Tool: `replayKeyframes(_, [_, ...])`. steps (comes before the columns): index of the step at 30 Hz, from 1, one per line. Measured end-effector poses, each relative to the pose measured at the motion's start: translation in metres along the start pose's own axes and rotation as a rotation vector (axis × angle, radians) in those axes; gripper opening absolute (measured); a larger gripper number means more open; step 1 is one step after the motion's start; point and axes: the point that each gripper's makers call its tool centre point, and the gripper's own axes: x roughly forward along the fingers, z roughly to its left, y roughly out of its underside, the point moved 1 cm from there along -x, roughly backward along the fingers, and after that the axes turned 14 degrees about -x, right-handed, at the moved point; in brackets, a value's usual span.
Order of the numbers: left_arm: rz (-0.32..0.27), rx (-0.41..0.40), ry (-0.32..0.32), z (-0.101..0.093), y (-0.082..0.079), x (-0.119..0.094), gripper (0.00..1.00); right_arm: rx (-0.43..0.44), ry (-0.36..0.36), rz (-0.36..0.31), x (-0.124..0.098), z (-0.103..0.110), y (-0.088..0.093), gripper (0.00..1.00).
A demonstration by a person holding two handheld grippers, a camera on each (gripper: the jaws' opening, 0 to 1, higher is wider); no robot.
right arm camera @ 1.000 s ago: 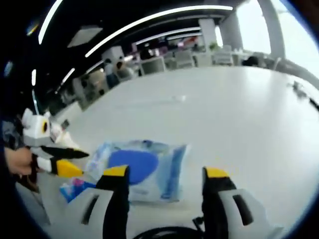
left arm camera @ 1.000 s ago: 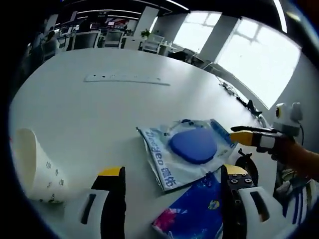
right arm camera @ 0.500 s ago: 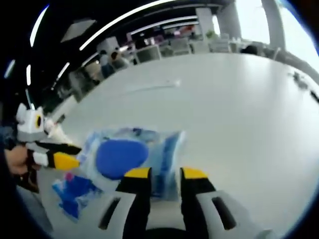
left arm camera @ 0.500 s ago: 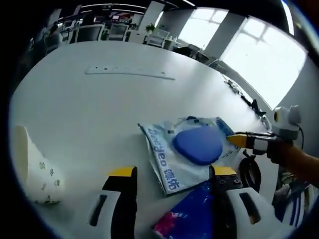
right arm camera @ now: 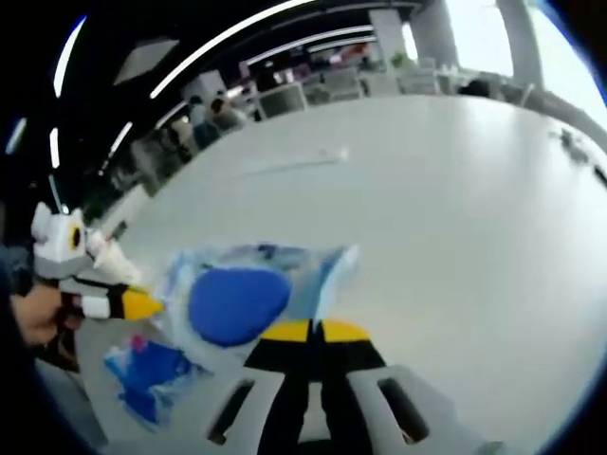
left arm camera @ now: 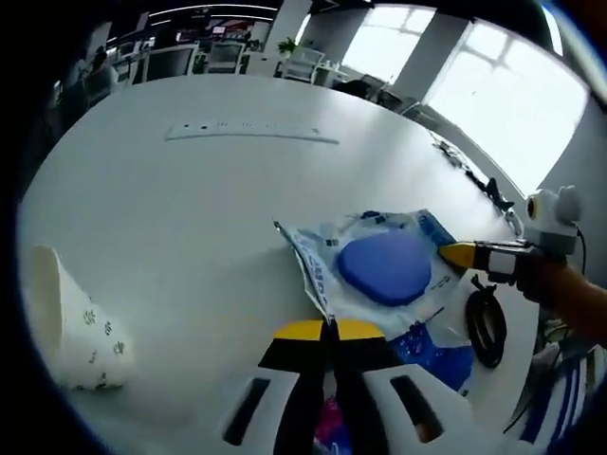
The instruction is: Arrange the tabletop items into an orderly group along one side of the table until the central work area is clear of visible clutter.
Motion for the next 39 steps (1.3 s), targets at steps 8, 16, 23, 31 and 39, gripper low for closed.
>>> replayKeyframes(8, [-0.066, 0.043, -0.075, 0.011, -0.012, -0.021, 0.0, -0.029, -0.021, -0.04, 0.002, 0.018, -0.014, 0.0])
replayKeyframes(16, [-0.097, 0.026, -0.109, 0.025, -0.02, -0.039, 0.0, -0.034, -0.049, -0.067, 0.006, 0.036, -0.026, 0.0])
replayKeyframes(23, [-0.103, 0.047, -0.145, 0.034, -0.023, -0.052, 0.0, -0.041, -0.077, -0.079, 0.008, 0.051, -0.032, 0.0])
replayKeyframes(31, [-0.111, 0.043, -0.205, 0.047, -0.022, -0.061, 0.0, -0.032, -0.088, -0.085, 0.011, 0.067, -0.035, 0.0])
replayKeyframes(39, [-0.086, 0.159, -0.303, 0.059, -0.017, -0.065, 0.01, -0.023, -0.098, -0.078, 0.02, 0.079, -0.032, 0.0])
